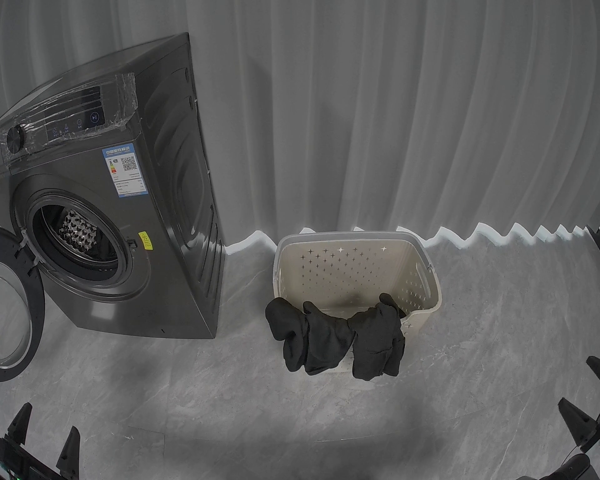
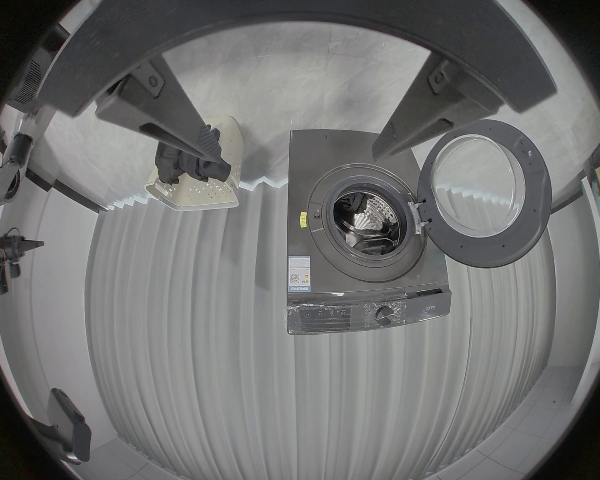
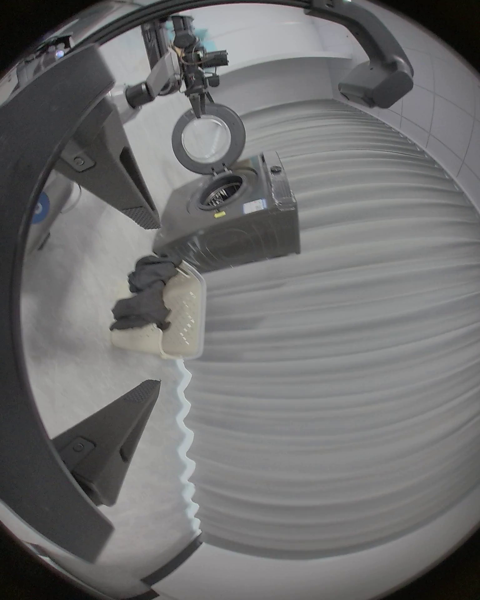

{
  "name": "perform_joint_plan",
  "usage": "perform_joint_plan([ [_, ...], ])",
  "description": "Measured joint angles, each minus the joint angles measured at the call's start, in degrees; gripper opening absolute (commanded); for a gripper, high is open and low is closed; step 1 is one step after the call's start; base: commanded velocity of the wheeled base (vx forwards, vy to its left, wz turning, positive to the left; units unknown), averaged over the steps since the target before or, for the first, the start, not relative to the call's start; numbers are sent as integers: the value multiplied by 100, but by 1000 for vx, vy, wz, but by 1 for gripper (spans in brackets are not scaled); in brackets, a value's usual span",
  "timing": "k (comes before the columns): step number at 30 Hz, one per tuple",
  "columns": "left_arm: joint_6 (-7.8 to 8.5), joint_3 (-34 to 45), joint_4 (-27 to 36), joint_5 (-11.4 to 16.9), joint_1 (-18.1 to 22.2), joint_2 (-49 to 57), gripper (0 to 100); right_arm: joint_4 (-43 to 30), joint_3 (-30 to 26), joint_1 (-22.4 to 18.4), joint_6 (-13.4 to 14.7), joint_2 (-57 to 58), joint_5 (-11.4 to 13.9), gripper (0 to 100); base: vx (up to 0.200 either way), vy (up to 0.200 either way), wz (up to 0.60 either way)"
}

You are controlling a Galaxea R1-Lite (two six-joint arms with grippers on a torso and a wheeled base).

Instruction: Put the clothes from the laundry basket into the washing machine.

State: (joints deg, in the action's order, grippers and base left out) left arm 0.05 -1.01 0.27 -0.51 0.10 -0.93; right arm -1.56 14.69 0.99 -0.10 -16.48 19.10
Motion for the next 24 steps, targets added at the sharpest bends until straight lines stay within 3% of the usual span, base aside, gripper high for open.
perform_joint_plan([
  [3,2,0,-2,0,-5,0,100,210,66,46,-39,-735,312,100,0,0,0],
  [8,0,0,0,0,-2,0,100,747,105,291,-56,-1935,544,100,0,-40,0],
  [10,0,0,-2,2,-2,0,100,941,113,435,-59,-2378,578,100,0,-200,0],
  [18,0,0,0,0,0,0,100,1740,197,837,-26,-4000,544,100,0,0,0],
  [24,-2,0,-2,0,-5,0,100,2443,221,1017,221,-4962,519,100,0,0,0],
])
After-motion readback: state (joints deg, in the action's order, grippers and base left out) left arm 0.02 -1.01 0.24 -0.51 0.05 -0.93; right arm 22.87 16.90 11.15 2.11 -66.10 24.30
